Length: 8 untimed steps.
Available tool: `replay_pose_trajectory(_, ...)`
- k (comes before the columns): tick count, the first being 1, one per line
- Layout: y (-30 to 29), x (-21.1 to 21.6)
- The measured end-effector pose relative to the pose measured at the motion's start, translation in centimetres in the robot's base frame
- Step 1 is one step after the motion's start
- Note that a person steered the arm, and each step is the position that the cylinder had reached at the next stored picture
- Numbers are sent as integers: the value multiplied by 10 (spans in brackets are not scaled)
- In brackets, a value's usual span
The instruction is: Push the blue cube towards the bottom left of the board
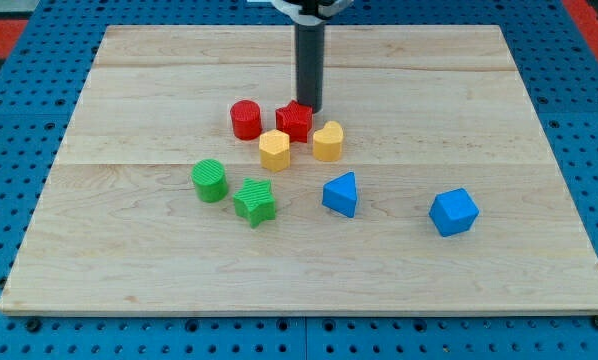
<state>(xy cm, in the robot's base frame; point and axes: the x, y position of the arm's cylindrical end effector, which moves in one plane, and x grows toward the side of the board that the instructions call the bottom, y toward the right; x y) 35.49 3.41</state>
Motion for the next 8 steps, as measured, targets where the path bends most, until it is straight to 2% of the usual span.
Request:
replay_pose_trajectory(1, 129, 0)
replay_pose_trajectory(2, 193, 68)
replay_pose_trajectory(3, 204, 136)
replay_pose_trajectory(4, 149, 181)
replay_pose_trajectory(5, 84, 187)
replay_pose_trajectory(6, 51, 188)
replay_pose_trajectory(7, 99, 179)
replay_pose_trajectory(8, 92, 146)
